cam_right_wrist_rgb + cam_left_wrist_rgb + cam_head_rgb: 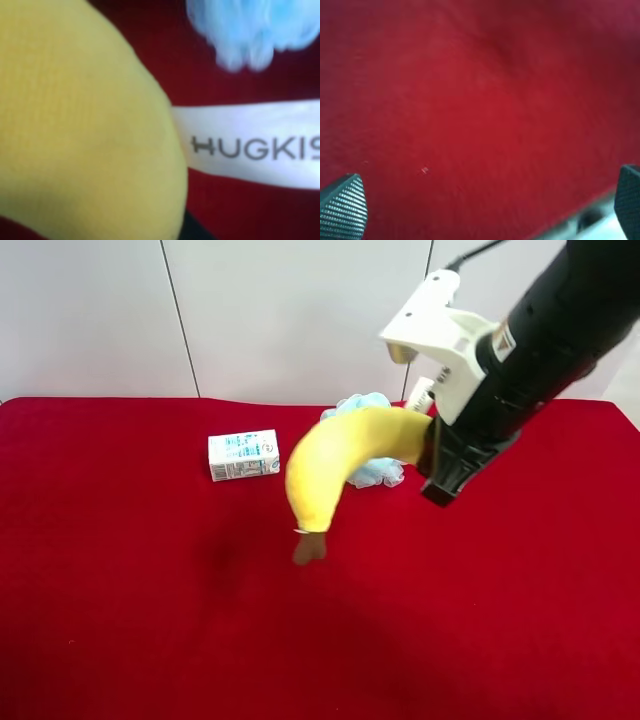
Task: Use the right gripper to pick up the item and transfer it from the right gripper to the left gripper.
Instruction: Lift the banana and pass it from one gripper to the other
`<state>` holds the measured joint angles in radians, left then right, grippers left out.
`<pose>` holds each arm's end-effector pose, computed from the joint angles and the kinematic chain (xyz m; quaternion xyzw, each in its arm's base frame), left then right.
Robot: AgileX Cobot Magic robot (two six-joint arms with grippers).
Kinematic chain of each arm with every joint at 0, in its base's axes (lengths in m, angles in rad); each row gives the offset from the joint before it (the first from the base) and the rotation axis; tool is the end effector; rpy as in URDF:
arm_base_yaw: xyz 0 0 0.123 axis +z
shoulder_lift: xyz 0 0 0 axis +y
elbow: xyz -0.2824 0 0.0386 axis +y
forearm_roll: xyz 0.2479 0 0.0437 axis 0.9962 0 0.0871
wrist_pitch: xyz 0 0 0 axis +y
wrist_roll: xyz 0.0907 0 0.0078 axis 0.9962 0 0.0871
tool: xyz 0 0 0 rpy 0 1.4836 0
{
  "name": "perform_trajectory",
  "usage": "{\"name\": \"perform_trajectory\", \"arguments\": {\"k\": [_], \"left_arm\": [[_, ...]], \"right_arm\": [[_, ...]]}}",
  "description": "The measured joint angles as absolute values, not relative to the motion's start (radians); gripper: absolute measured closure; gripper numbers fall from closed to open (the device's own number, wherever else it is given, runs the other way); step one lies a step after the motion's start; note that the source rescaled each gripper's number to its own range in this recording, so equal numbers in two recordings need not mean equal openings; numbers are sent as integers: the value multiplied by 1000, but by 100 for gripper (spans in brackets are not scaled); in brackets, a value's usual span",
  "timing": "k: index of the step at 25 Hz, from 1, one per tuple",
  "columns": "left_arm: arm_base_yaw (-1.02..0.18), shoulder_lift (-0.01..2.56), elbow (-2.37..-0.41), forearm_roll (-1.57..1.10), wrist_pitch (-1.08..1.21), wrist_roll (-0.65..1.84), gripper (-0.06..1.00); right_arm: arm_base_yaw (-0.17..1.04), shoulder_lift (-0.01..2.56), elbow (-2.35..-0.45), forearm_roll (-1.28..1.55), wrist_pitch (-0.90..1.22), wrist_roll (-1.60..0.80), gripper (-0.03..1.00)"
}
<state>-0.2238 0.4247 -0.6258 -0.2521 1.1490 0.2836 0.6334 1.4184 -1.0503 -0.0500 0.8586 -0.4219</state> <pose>0.0454 -0.0316 0.3003 0.2254 0.9025 -0.1151 0.3485 0.2279 0.1631 0.2769 -0.5020 0.8377 0.0007 0.2150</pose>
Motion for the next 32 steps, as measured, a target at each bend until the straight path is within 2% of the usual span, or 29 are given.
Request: {"name": "perform_trajectory", "arguments": {"k": [6, 18, 24, 32], "left_arm": [[-426, 652, -746, -174, 1146, 290, -5], [-797, 1127, -975, -142, 969, 286, -5], [-891, 1234, -1023, -155, 883, 282, -5], [-900, 1304, -1030, -248, 652, 267, -4]], "right_arm": [[696, 1418, -1073, -18, 853, -416, 97], [699, 1437, -1074, 23, 826, -365, 97], [699, 1437, -1074, 23, 825, -363, 97], [699, 1437, -1074, 22, 823, -362, 97]]}}
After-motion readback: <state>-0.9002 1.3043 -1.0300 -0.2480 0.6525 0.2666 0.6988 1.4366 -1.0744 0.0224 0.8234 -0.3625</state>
